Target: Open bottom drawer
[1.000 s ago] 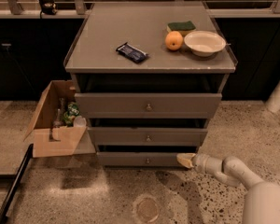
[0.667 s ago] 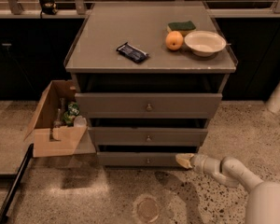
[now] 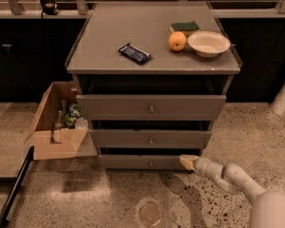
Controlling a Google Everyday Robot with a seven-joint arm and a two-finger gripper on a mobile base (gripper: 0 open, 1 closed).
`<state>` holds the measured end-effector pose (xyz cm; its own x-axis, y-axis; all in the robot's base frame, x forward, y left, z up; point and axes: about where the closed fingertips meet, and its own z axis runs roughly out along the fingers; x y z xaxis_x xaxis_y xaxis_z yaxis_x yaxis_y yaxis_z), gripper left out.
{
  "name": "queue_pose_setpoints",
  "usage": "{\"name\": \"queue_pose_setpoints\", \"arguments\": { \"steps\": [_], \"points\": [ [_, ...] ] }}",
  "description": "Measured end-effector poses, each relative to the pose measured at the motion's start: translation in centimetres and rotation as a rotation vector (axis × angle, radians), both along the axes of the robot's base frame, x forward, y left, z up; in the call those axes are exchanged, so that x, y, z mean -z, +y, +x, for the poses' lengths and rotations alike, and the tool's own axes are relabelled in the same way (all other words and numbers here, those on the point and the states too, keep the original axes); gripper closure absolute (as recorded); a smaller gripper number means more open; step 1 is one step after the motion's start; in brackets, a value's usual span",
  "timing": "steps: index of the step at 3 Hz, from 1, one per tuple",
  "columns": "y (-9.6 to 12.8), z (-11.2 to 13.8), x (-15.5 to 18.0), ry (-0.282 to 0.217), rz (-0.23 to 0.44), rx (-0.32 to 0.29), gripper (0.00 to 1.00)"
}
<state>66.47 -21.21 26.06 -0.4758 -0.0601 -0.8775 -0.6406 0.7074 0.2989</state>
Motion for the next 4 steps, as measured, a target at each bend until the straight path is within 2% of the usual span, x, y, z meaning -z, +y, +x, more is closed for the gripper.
{"name": "queue_pose_setpoints", "arguments": {
  "steps": [1, 2, 3, 4],
  "points": [
    [-0.3, 1.9, 0.8, -0.021, 0.008, 0.031, 1.0],
    [-0.6, 3.1, 1.3, -0.03, -0.016, 0.056, 1.0],
    [-0.8, 4.0, 1.8, -0.038, -0.086, 0.079, 1.0],
    [-0.7, 4.1, 1.8, -0.037, -0.085, 0.079, 1.0]
  ]
}}
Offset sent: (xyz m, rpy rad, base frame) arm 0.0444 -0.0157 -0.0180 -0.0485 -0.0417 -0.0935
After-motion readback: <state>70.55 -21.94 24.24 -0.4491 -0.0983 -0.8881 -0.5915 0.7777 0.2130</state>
